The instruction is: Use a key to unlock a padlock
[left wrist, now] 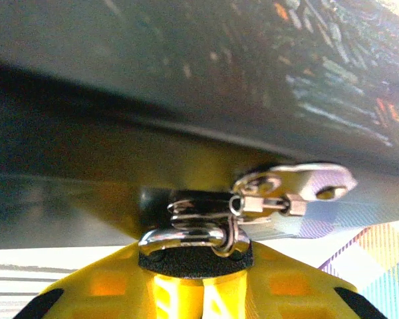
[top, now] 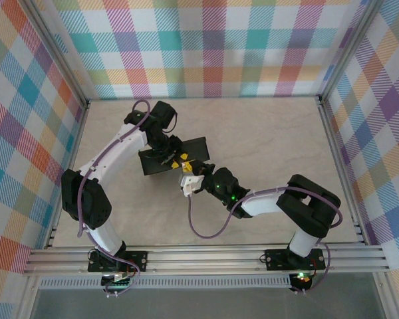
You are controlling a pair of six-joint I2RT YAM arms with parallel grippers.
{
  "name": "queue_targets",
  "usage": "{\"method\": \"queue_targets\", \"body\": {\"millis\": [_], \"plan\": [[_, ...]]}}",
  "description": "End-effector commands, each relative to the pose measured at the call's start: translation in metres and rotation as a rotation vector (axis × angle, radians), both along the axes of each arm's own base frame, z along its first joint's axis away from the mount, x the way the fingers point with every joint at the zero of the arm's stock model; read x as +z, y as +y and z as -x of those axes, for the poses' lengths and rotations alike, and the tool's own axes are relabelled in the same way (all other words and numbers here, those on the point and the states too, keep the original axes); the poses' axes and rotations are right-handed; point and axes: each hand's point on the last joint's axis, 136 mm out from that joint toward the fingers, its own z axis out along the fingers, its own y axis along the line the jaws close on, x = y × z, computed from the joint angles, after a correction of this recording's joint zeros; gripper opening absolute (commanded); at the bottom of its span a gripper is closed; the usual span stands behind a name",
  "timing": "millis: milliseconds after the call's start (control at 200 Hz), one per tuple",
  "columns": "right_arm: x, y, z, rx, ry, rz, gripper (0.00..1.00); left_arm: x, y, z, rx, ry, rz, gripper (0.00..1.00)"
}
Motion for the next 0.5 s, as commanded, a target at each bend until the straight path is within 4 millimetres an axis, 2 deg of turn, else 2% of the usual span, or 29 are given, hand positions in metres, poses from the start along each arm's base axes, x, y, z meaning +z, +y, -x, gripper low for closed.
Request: {"method": "queue_targets", "body": {"millis": [0,220,495], "plan": [[-0.014,-0.004,-0.013,-0.05,0.029,0.042,0.14,0.028,-0.007,0.011,-0.018,-0.016,0.097,0.0],[0.004,-0.009,-0.007,-0.05,0.131,-0.075,0.12,0.029,-0.008,0.011,-0.014,-0.021,0.108,0.0],[0.017,-0.014,-0.003,-0.097,0.393,-0.346,0.08,0.028,-0.01,0.008,0.013,-0.03,0.126,0.0]]}}
